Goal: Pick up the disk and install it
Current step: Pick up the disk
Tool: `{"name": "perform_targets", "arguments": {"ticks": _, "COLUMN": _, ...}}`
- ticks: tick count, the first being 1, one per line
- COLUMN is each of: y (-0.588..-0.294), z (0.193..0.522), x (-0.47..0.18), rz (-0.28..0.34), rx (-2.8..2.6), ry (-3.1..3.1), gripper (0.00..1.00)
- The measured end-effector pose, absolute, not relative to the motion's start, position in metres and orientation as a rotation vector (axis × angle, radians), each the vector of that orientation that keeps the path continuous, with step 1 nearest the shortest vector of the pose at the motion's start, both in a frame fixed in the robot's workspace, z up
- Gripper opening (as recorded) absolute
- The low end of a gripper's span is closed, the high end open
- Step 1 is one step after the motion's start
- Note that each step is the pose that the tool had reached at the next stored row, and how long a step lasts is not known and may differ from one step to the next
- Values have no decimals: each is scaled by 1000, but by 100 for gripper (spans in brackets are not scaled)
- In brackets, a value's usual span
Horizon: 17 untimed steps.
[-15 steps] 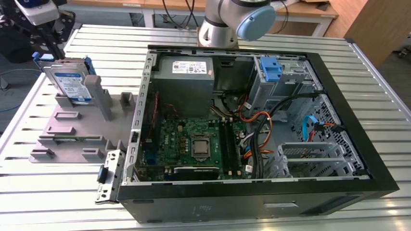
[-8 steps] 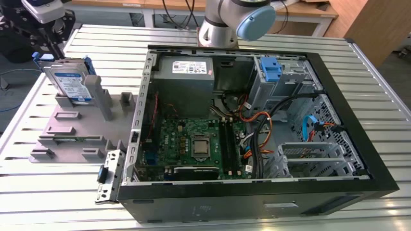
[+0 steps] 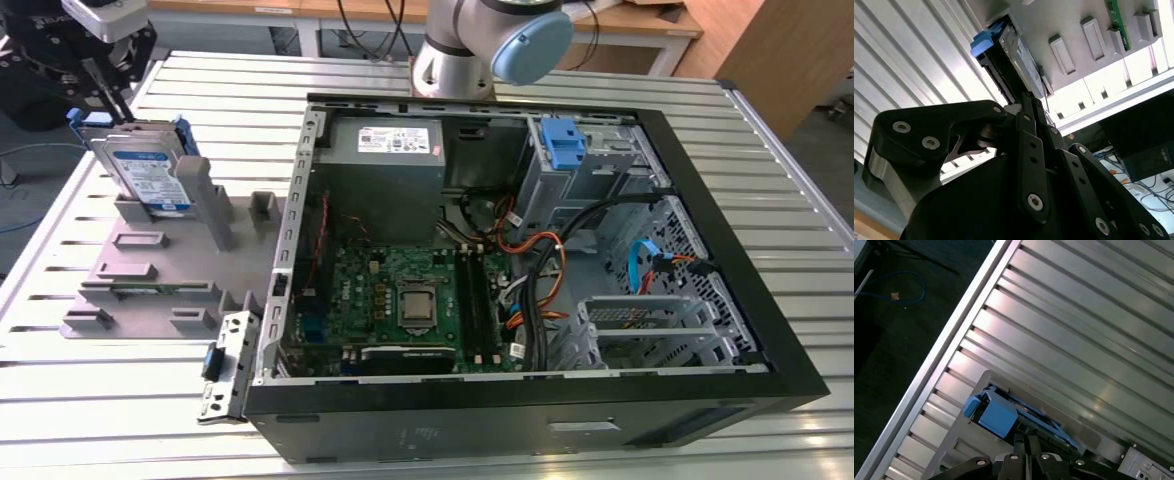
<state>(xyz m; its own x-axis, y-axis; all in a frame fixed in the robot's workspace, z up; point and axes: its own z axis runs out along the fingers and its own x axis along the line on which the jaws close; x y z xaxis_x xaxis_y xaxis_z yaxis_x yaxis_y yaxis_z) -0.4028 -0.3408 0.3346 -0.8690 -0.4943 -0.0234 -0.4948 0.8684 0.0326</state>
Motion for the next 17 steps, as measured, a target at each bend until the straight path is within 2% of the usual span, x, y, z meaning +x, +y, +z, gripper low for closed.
{"name": "perform_targets", "arguments": {"ticks": 17, "y": -341, "z": 334, "x": -403, "rz": 61, "rx": -1203, "ry": 2892, "gripper": 17}}
